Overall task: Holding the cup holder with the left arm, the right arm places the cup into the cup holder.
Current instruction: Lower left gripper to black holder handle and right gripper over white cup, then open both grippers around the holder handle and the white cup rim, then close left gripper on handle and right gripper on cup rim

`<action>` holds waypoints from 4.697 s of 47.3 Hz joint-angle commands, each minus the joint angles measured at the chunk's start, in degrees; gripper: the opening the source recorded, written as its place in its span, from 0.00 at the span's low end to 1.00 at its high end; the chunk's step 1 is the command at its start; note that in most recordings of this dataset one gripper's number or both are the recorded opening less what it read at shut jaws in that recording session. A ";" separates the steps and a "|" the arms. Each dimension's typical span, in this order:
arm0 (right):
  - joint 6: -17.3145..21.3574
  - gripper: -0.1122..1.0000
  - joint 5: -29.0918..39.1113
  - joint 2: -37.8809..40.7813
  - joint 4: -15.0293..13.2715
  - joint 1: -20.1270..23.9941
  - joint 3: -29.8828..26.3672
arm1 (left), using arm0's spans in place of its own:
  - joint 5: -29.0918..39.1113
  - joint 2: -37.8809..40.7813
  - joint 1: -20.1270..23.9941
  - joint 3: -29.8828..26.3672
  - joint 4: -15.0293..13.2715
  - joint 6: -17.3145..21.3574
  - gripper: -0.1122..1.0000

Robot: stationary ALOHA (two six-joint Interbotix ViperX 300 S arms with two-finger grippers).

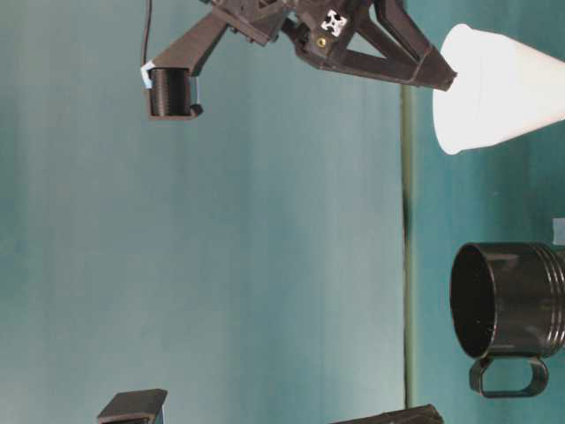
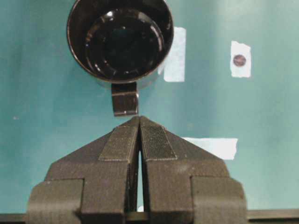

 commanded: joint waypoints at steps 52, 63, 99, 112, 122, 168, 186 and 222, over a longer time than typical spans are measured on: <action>-2.90 0.96 -1.32 5.19 -0.09 -3.43 -3.60 | -5.89 12.04 2.37 -4.92 0.09 -0.09 0.96; -2.99 0.96 -1.14 5.45 0.00 -3.78 -3.69 | -5.80 14.15 2.46 -5.54 0.09 0.09 0.96; -2.81 0.96 -0.88 6.42 0.00 -3.96 -3.69 | -5.62 14.77 2.46 -5.54 0.18 -0.09 0.96; -2.72 0.96 -0.70 6.42 0.00 -3.87 -3.87 | -5.45 14.85 2.46 -5.45 0.18 -0.09 0.96; -2.72 0.96 0.18 6.42 0.00 -3.87 -3.96 | -5.45 15.12 2.55 -5.54 0.18 -0.09 0.96; -2.64 0.95 0.88 7.12 -0.09 -3.69 -4.57 | -4.48 15.29 2.46 -5.98 0.09 -0.62 0.95; -2.29 0.49 5.01 7.12 0.53 -3.43 -5.63 | -0.53 15.56 2.29 -7.47 0.09 -1.14 0.37; -2.02 0.18 8.44 5.98 2.72 -2.11 -8.09 | -0.88 14.41 1.32 -7.82 0.09 -0.70 0.30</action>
